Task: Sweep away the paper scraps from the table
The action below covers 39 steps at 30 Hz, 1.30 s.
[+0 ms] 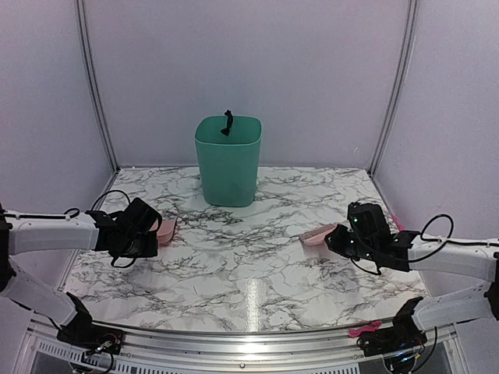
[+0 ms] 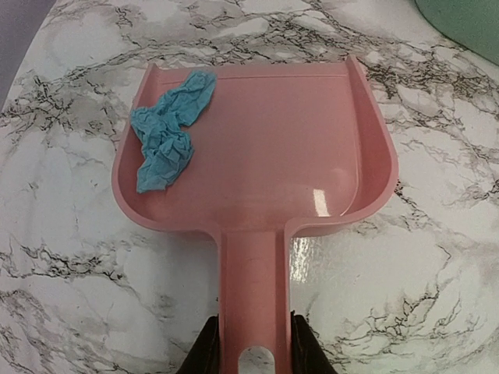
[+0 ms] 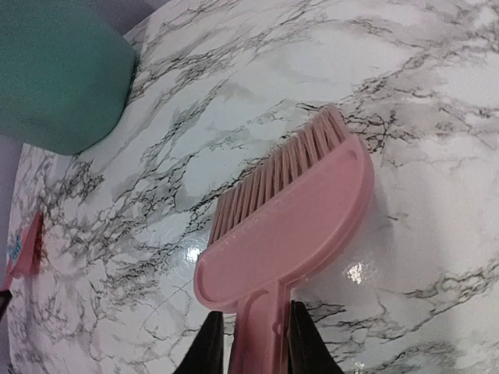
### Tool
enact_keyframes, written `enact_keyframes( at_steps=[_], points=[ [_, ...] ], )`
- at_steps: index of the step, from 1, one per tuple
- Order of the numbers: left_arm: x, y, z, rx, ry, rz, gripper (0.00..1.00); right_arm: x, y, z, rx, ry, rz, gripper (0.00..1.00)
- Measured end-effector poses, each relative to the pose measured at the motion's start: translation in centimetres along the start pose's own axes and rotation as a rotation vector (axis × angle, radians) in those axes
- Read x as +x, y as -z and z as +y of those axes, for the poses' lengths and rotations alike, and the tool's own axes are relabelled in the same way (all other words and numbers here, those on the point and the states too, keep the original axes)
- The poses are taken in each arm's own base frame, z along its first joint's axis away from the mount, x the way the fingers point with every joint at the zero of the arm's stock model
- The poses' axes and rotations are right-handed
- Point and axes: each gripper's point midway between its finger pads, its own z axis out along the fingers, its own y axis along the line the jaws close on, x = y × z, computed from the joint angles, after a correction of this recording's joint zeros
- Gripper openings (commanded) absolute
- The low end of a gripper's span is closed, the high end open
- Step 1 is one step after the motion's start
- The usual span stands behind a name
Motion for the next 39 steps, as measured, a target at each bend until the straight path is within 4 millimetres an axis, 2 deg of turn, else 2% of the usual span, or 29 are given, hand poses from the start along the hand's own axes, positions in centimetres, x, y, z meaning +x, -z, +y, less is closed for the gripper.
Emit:
enact_keyframes(
  at_steps=[1,2,8,13,17,21,22,25,27,28,31,33,37,39],
  points=[
    [0.2,-0.1,0.0,-0.003,0.001,0.000,0.05,0.2,0.1,-0.1,-0.002,-0.002,0.004,0.39],
    [0.3,-0.2,0.0,-0.004,0.004,-0.001,0.07,0.4,0.2,-0.2,-0.004,-0.007,0.009,0.41],
    [0.8,-0.5,0.1,-0.005,0.015,-0.009,0.27,1.2,1.3,-1.0,-0.010,-0.021,0.028,0.53],
    [1.1,-0.5,0.3,-0.009,0.019,-0.010,0.40,0.4,2.7,-1.1,-0.016,-0.018,-0.007,0.61],
    [0.2,0.5,0.2,0.018,0.028,-0.045,0.49,-0.8,3.8,-1.2,0.006,0.017,-0.043,0.74],
    [-2.1,2.9,-0.2,0.066,0.047,-0.121,0.63,-3.5,5.4,0.0,0.002,0.063,-0.119,0.96],
    [-3.0,3.6,-0.3,0.080,0.053,-0.144,0.66,-4.3,5.9,0.4,0.000,0.076,-0.143,0.98],
    [-5.6,5.8,-0.7,0.106,0.066,-0.220,0.78,-6.9,7.4,1.7,-0.004,0.112,-0.216,0.99],
    [-7.2,7.1,-0.9,0.112,0.066,-0.265,0.95,-8.6,8.3,2.5,0.001,0.144,-0.269,0.99],
    [-8.1,7.7,-0.9,0.110,0.067,-0.290,0.98,-9.4,8.7,2.7,0.008,0.160,-0.295,0.99],
    [-10.4,9.3,-0.4,0.075,0.071,-0.363,0.99,-11.2,9.3,3.1,0.040,0.227,-0.372,0.99],
    [-11.6,10.0,0.5,0.024,0.082,-0.407,0.99,-12.4,9.5,3.1,0.075,0.286,-0.431,0.99],
    [-13.8,10.5,4.7,-0.168,0.101,-0.496,0.99,-14.5,9.9,1.9,0.183,0.408,-0.597,0.98],
    [-14.6,10.2,6.8,-0.253,0.109,-0.529,0.99,-14.9,9.4,0.1,0.267,0.459,-0.644,0.99]
  ],
)
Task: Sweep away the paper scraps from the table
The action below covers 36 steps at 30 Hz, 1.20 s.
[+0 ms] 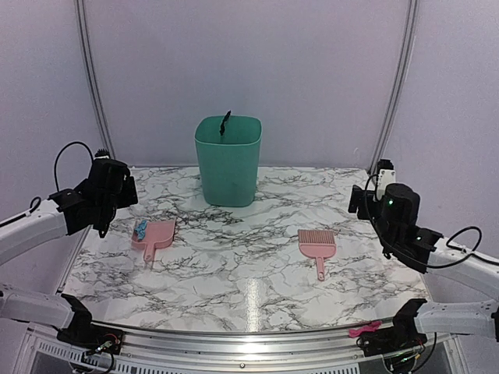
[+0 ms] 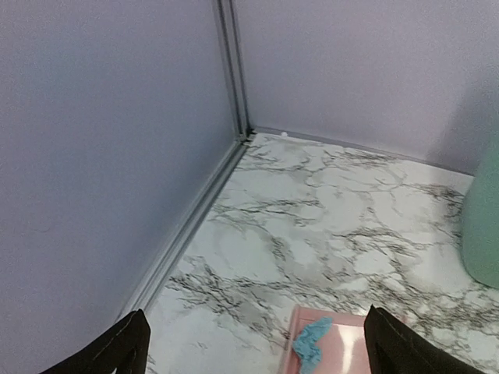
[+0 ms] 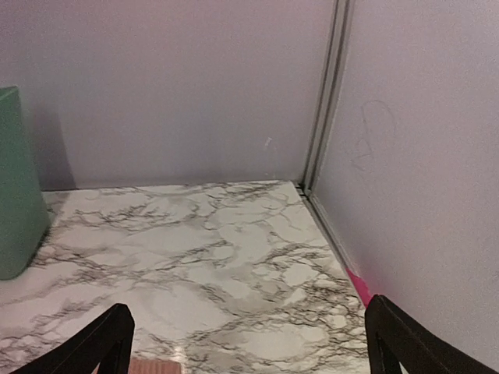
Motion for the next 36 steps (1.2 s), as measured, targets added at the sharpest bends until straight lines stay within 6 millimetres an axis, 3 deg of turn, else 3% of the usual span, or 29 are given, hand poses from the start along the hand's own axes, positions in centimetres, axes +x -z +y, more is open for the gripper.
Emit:
enact_keyframes(
  at_steps=[3,9,13,19,26,33,36],
  points=[
    [0.8,-2.6,2.9,-0.102,-0.012,-0.018,0.99,2.1,-1.5,-2.9,0.121,0.100,-0.005,0.98],
    [5.2,-6.5,7.3,-0.157,-0.037,-0.007,0.99,7.0,-2.9,-7.2,0.237,0.226,0.034,0.99],
    [5.6,-8.4,8.5,-0.138,0.015,-0.048,0.98,8.7,-2.7,-9.7,0.255,0.184,-0.009,0.98],
    [5.8,-11.0,7.8,-0.088,0.044,-0.109,0.96,10.1,-2.9,-11.8,0.263,0.139,-0.062,0.98],
    [7.3,-12.5,7.6,-0.030,0.081,-0.146,0.93,10.0,-4.7,-11.1,0.208,0.139,-0.101,0.98],
    [9.7,-11.3,6.9,0.055,0.077,-0.194,0.98,8.1,-5.1,-9.1,0.095,0.140,-0.167,0.98],
    [9.5,-11.0,6.9,0.064,0.082,-0.218,0.99,7.7,-4.9,-8.0,0.025,0.131,-0.199,0.98]
  ],
)
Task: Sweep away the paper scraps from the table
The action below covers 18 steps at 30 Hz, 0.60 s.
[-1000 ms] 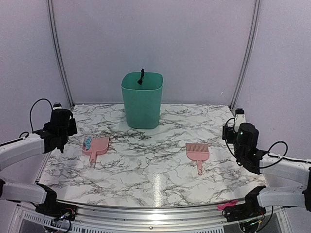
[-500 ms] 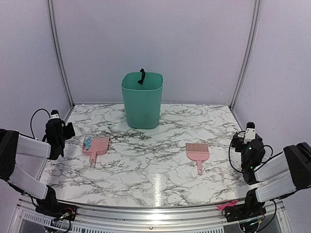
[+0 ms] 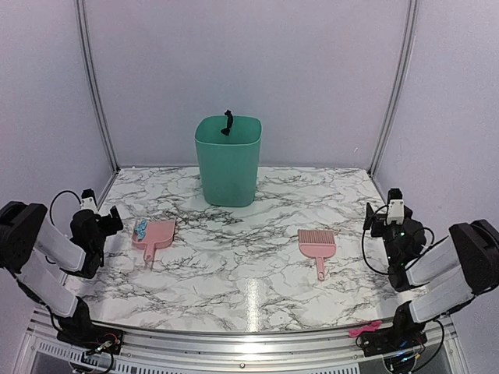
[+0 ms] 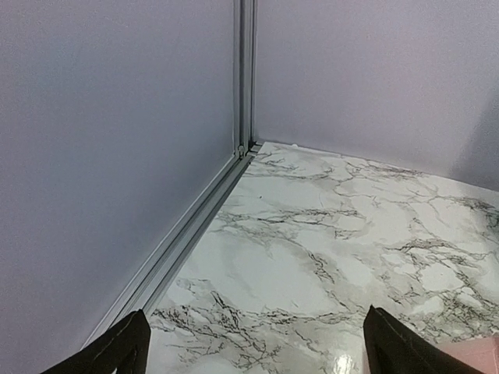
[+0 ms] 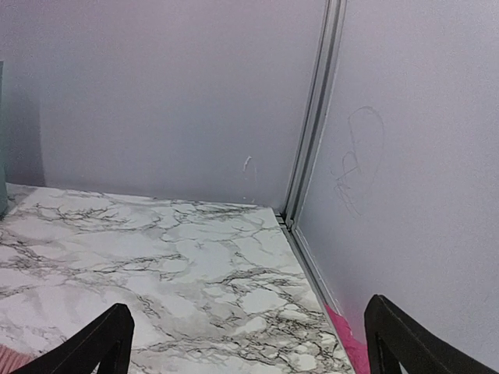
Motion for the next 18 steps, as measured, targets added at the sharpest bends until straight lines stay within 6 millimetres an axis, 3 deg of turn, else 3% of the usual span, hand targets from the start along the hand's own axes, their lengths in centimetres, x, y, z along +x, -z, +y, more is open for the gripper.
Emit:
enact_keyframes(
  at_steps=[3,9,15,18],
  points=[
    [-1.0,-0.1,-0.1,0.003,0.014,-0.037,0.99,0.3,-0.2,1.0,-0.052,-0.009,-0.018,0.97],
    [-1.5,0.0,-0.2,0.005,0.022,-0.057,0.99,3.3,-0.5,2.1,-0.088,0.000,0.042,0.99],
    [-1.5,0.0,-0.2,0.005,0.022,-0.058,0.99,1.8,-2.7,1.6,-0.043,-0.027,0.014,0.99],
    [-1.5,0.0,-0.2,0.005,0.022,-0.058,0.99,1.8,-2.9,1.4,-0.029,-0.033,0.017,0.98]
  ],
)
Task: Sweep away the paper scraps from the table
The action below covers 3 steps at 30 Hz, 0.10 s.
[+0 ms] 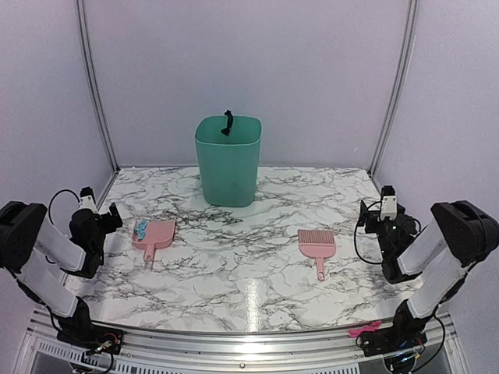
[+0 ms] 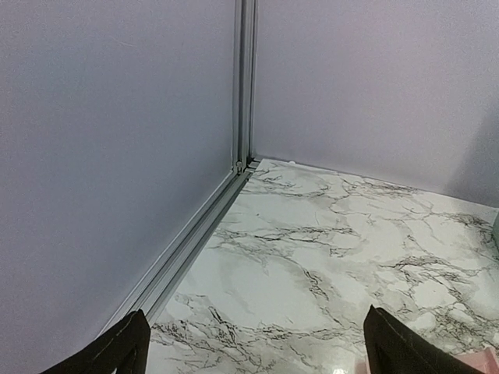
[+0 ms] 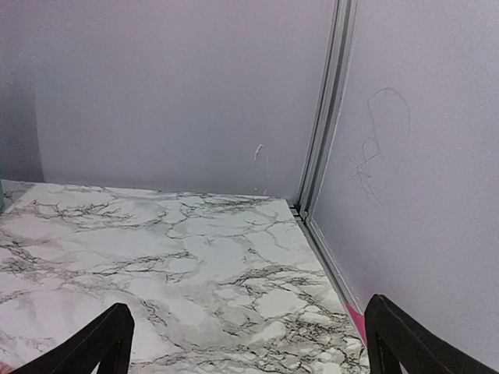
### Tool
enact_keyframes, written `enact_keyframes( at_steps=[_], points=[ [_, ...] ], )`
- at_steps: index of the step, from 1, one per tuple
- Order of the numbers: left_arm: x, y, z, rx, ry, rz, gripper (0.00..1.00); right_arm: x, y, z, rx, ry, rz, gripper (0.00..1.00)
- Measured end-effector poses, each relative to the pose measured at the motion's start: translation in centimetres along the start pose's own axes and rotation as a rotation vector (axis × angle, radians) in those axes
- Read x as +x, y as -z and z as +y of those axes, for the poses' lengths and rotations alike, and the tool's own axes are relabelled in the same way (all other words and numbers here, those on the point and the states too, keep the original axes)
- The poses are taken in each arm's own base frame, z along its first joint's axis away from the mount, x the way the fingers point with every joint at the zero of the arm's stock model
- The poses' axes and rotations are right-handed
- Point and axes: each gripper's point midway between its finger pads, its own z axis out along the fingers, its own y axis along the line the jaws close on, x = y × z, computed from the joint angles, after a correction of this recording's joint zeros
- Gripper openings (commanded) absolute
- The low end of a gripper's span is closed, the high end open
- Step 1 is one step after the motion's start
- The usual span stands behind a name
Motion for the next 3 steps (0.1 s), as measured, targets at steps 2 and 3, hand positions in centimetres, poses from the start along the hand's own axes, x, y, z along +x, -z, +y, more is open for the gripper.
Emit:
enact_keyframes(
  at_steps=[2,3],
  points=[
    [0.00,0.00,0.00,0.000,0.000,0.000,0.99,0.17,0.00,-0.06,0.004,0.001,0.007,0.99],
    [0.00,0.00,0.00,0.000,0.000,0.000,0.99,0.25,0.00,-0.10,0.006,0.001,0.010,0.99]
  ],
)
